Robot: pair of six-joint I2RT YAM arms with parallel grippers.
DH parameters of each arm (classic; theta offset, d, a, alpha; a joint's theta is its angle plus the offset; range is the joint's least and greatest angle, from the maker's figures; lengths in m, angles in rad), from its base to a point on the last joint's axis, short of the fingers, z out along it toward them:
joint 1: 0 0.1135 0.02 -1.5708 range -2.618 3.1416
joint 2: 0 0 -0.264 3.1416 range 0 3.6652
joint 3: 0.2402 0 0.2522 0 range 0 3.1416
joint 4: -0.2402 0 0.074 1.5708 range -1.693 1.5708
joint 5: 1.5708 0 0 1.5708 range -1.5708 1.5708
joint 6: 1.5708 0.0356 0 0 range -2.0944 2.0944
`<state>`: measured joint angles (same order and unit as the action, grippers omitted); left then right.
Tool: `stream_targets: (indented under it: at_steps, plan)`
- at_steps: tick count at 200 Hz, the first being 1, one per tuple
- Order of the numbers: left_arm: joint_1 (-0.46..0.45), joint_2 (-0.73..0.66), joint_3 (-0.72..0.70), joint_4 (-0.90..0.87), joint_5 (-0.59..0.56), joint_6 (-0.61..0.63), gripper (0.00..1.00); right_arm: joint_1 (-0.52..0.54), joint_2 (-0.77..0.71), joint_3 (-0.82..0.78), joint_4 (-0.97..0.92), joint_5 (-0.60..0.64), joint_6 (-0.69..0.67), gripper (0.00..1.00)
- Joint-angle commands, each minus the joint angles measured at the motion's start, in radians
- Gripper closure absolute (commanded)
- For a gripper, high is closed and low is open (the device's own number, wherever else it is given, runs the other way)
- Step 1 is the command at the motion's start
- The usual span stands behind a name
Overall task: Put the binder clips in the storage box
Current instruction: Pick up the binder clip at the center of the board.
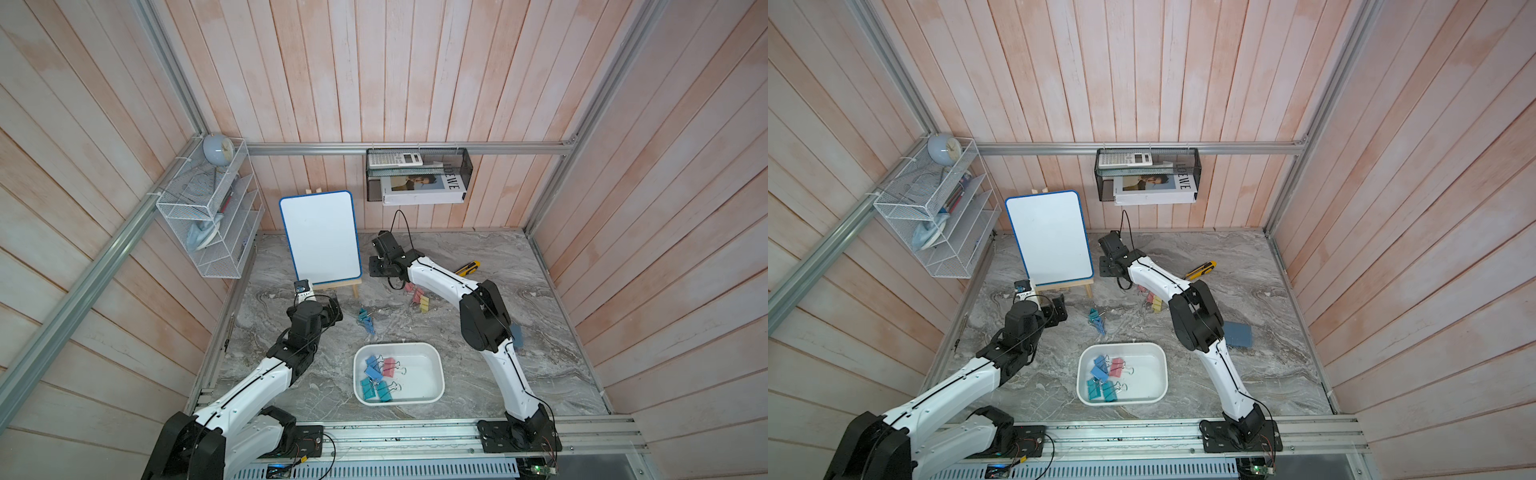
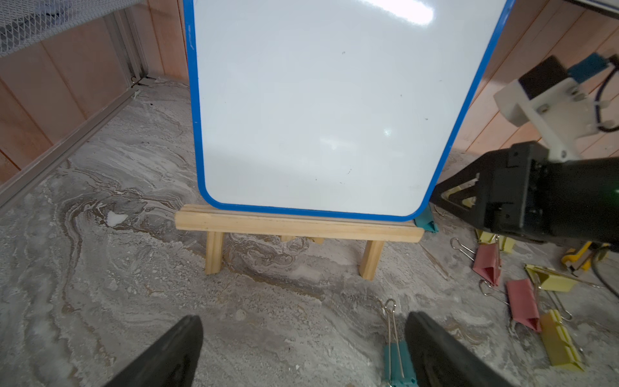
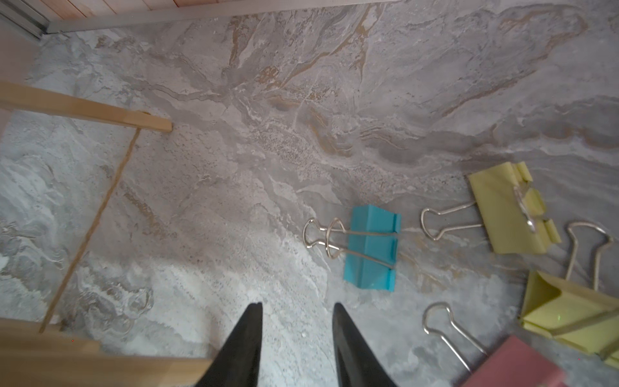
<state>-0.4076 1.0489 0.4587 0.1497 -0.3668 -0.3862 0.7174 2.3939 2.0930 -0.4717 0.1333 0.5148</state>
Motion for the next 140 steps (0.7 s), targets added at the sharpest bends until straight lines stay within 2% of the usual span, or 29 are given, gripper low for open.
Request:
stream_targets:
  at_steps: [1,85,140]
  plan:
    - [0.004,-0.018,-0.005,0.009,0.003,0.002,0.0,-0.008,0.051,0.07,-0.084,0.067,-0.041,0.61]
    - [0.004,-0.012,-0.002,0.012,0.011,-0.002,0.0,-0.025,0.206,0.308,-0.176,0.097,-0.077,0.67]
    - [0.004,-0.01,-0.003,0.014,0.012,-0.001,0.0,-0.029,0.224,0.36,-0.221,0.111,-0.09,0.86]
